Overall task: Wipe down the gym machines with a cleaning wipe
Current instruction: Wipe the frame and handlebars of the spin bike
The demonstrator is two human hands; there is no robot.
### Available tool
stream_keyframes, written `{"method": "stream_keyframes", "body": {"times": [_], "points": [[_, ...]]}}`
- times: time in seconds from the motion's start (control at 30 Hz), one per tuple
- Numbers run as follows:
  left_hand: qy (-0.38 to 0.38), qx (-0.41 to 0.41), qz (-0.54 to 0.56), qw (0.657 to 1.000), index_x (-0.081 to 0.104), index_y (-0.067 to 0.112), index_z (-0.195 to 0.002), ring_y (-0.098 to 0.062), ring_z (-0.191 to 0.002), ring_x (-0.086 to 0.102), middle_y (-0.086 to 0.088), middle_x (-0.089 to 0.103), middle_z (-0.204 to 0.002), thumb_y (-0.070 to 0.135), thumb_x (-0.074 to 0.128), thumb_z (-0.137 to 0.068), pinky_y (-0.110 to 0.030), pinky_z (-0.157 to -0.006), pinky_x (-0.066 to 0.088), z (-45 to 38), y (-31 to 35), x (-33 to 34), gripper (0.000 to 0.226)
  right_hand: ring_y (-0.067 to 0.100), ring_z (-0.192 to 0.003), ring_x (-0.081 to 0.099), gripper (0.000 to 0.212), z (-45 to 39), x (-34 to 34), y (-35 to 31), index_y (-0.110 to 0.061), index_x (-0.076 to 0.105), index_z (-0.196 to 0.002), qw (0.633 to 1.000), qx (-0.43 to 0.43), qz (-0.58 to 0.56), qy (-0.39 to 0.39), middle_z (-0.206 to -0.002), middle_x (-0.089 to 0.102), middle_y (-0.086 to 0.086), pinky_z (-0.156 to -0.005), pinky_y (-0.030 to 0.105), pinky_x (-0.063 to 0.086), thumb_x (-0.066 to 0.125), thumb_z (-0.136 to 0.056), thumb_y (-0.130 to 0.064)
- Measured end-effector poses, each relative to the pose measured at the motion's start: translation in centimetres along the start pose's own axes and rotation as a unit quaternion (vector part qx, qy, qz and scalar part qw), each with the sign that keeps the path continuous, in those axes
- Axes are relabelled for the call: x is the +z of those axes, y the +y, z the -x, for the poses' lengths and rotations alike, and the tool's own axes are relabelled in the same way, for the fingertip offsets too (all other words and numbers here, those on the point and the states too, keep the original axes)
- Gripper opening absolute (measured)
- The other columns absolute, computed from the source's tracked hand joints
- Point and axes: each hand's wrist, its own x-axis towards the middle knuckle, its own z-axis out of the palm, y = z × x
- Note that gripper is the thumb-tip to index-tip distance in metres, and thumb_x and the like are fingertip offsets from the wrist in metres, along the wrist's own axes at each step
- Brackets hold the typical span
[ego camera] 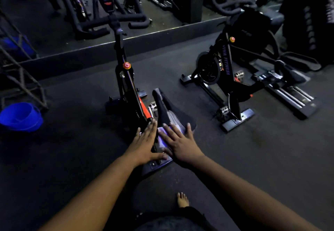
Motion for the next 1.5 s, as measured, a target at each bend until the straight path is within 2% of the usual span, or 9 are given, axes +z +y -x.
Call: {"method": "stream_keyframes", "body": {"times": [0.13, 0.23, 0.47, 0.67, 0.83, 1.0, 1.2, 1.4, 1.5], "points": [[0.005, 0.01, -0.006, 1.0, -0.045, 0.028, -0.142, -0.007, -0.146, -0.037, 0.011, -0.048, -0.153, 0.109, 0.012, -0.048, -0.047, -0.124, -0.014, -0.2, -0.1, -0.4, 0.135, 0.014, -0.156, -0.005, 0.076, 0.8, -0.6, 4.1, -0.043, -0.002, -0.16, 0.979, 0.178, -0.097, -0.003, -0.17, -0.003, -0.011, -0.113, 0.072, -0.008, 0.013, -0.092, -0.076], [0.013, 0.013, -0.025, 1.0, -0.037, 0.024, -0.149, -0.011, -0.149, -0.031, 0.006, -0.042, -0.157, 0.107, -0.003, -0.052, -0.049, -0.124, -0.013, -0.8, 0.9, -0.6, 0.132, 0.017, -0.156, -0.01, 0.086, 0.3, -1.0, 3.1, -0.034, -0.002, -0.162, 0.931, 0.289, -0.221, 0.0, -0.17, -0.008, -0.008, -0.119, 0.07, 0.0, 0.019, -0.09, -0.076], [-0.007, 0.009, -0.111, 0.994, -0.033, 0.02, -0.148, -0.014, -0.15, -0.029, 0.004, -0.04, -0.157, 0.094, -0.014, -0.061, -0.053, -0.125, -0.01, -2.2, 3.5, -0.5, 0.116, 0.016, -0.155, -0.013, 0.094, 1.1, -0.7, 1.1, -0.026, -0.008, -0.162, 0.906, 0.303, -0.292, 0.042, -0.169, -0.016, -0.005, -0.118, 0.065, -0.003, 0.022, -0.09, -0.079], [-0.006, -0.026, -0.123, 0.992, -0.035, 0.021, -0.147, -0.013, -0.149, -0.032, 0.006, -0.041, -0.158, 0.086, -0.033, -0.059, -0.052, -0.125, -0.011, -2.5, 3.9, 0.3, 0.11, 0.031, -0.133, 0.048, 0.099, -3.7, 0.0, 6.6, -0.009, 0.046, -0.142, 0.811, 0.336, -0.473, 0.076, -0.141, 0.052, 0.018, -0.107, 0.037, 0.038, 0.038, -0.083, -0.089], [0.006, -0.048, -0.129, 0.991, -0.036, 0.017, -0.146, -0.015, -0.145, -0.038, 0.006, -0.042, -0.156, 0.068, -0.014, -0.078, -0.05, -0.123, -0.015, -2.9, 3.9, 1.1, 0.088, 0.003, -0.155, 0.002, 0.1, 1.6, 3.4, 2.4, -0.013, 0.002, -0.162, 0.771, 0.232, -0.57, 0.162, -0.169, -0.002, -0.005, -0.125, 0.023, 0.008, 0.063, -0.093, -0.051], [0.0, -0.065, -0.127, 0.99, -0.041, 0.024, -0.143, -0.009, -0.143, -0.04, 0.009, -0.047, -0.153, 0.07, -0.013, -0.076, -0.049, -0.12, -0.019, -2.9, 4.2, 1.1, 0.086, 0.026, -0.126, 0.051, 0.061, -3.6, 0.3, 7.3, -0.016, 0.061, -0.119, 0.81, 0.256, -0.507, 0.147, -0.127, 0.061, 0.009, -0.102, 0.035, 0.041, 0.046, -0.09, -0.067], [0.009, -0.063, -0.096, 0.993, -0.043, 0.027, -0.143, -0.007, -0.144, -0.04, 0.013, -0.046, -0.155, 0.091, -0.023, -0.065, -0.047, -0.118, -0.024, -2.5, 4.2, 1.6, 0.102, 0.02, -0.155, -0.015, 0.132, 0.9, 0.7, 4.5, -0.019, -0.007, -0.162, 0.935, 0.209, -0.284, 0.036, -0.17, -0.013, -0.002, -0.118, 0.059, -0.001, 0.006, -0.061, -0.103], [-0.027, -0.01, -0.111, 0.993, -0.047, 0.028, -0.139, -0.007, -0.141, -0.044, 0.012, -0.053, -0.15, 0.093, -0.027, -0.059, -0.053, -0.117, -0.025, -2.6, 2.7, 0.6, 0.105, 0.021, -0.156, -0.011, 0.127, -5.9, -2.8, 6.6, -0.016, 0.001, -0.162, 0.961, 0.169, -0.209, -0.068, -0.171, 0.001, 0.002, -0.113, 0.077, -0.003, 0.013, -0.066, -0.097], [-0.019, -0.013, -0.127, 0.992, -0.043, 0.028, -0.143, -0.01, -0.146, -0.038, 0.01, -0.047, -0.154, 0.089, 0.004, -0.079, -0.06, -0.118, -0.021, -1.8, 0.3, 0.0, 0.101, 0.023, -0.157, -0.004, 0.125, -5.9, -2.5, 4.2, -0.015, 0.002, -0.162, 0.979, 0.13, -0.15, -0.046, -0.171, 0.001, 0.005, -0.116, 0.072, 0.002, 0.011, -0.068, -0.096]]}}
